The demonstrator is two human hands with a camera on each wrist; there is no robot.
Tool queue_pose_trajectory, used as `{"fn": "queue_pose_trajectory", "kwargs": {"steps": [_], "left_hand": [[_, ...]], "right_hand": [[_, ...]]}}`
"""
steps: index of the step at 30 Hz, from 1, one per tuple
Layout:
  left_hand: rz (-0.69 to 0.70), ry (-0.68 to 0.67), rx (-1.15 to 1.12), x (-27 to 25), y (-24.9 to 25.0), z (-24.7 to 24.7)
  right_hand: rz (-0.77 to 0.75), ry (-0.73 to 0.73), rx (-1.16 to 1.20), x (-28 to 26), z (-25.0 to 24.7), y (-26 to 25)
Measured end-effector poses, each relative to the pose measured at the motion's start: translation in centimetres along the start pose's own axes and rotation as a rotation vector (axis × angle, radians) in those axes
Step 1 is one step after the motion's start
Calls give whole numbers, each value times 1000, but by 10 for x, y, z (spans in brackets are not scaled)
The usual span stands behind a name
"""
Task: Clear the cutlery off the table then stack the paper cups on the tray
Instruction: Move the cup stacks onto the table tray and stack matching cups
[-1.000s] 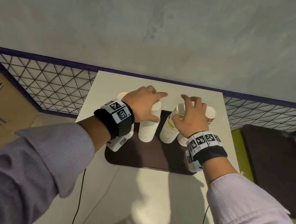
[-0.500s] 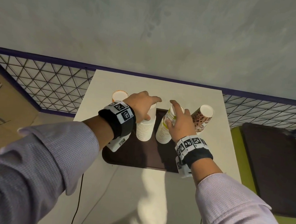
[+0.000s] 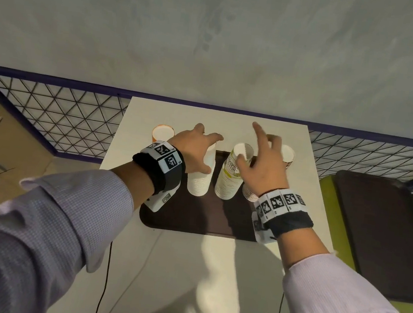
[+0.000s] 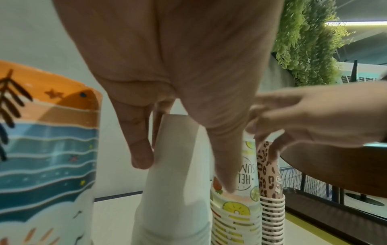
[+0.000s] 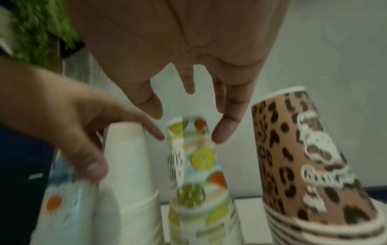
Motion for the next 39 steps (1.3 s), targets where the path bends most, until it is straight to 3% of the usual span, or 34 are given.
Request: {"fn": "queue_pose_trajectory", "kwargs": {"steps": [3, 5, 8, 11, 15, 39], "left_hand": [[9, 51, 5, -1, 8, -4], [68, 116, 11, 0, 21, -9], [165, 174, 10, 4, 45, -13], [222, 136, 38, 9, 68, -8], [234, 88, 93, 14, 81, 2], [182, 97, -36, 18, 76, 8]], "right_hand": [[14, 270, 108, 1, -46, 16], [63, 360, 88, 1, -63, 36], [135, 257, 50, 4, -59, 66], [139, 54, 25, 6, -33, 86], [124, -70, -19, 7, -7, 98], [134, -44, -51, -3, 4, 102]]}}
Point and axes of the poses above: each hand's wrist, its own x-axis towards the middle knuckle, its own z-axis out of the palm, y = z × x, the point moved 8 cm from there along x, towards the middle knuckle, and after that the axes turned 8 degrees about -x, right-handed, at the moved point
